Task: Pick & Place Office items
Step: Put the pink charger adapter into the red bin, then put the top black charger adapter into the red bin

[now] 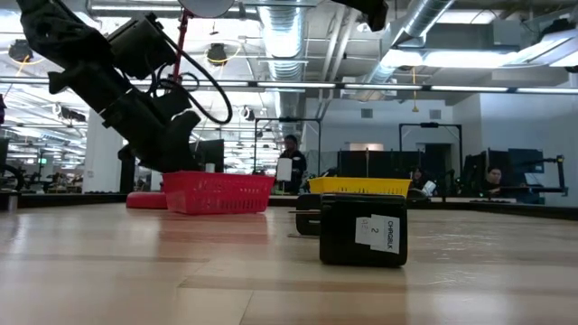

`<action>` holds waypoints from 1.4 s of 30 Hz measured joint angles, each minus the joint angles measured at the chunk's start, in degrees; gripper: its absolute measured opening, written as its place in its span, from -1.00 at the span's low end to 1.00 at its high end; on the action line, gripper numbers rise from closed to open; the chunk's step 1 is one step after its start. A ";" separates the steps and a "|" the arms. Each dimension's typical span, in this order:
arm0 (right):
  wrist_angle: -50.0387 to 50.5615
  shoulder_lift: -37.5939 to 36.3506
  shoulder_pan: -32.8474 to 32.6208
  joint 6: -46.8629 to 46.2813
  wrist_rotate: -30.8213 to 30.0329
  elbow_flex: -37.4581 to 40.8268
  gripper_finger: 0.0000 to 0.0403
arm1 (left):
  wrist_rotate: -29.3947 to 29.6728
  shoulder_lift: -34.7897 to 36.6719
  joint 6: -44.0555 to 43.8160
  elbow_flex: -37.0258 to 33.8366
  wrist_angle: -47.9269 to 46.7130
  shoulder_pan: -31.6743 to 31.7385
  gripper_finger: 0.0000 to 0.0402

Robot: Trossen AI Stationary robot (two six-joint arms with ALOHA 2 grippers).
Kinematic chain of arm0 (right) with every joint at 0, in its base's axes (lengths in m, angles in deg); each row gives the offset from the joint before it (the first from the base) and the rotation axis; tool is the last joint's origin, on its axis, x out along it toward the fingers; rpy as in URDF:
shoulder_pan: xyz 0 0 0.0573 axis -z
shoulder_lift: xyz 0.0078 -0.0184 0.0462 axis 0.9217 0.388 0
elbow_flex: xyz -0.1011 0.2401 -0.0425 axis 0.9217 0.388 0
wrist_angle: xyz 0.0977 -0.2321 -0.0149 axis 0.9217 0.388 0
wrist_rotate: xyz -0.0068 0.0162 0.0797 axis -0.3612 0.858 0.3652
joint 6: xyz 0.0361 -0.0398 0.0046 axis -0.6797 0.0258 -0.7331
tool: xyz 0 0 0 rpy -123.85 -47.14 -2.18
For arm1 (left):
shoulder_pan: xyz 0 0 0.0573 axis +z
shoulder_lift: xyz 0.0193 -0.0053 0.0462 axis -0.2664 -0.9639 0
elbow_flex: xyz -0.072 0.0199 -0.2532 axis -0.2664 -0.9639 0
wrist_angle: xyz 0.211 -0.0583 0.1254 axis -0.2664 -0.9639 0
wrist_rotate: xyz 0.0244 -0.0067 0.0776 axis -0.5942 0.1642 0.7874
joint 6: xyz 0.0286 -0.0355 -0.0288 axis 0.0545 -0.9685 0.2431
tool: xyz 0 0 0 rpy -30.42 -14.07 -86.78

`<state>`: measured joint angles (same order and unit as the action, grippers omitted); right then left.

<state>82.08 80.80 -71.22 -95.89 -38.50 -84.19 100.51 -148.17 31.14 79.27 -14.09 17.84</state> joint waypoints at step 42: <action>9.10 2.21 -0.05 -0.45 0.17 0.01 0.66 | -9.60 -1.52 6.36 -0.01 17.31 -4.26 0.01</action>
<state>91.18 83.01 -71.27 -96.33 -38.33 -84.18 90.92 -149.68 37.49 79.27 3.22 13.58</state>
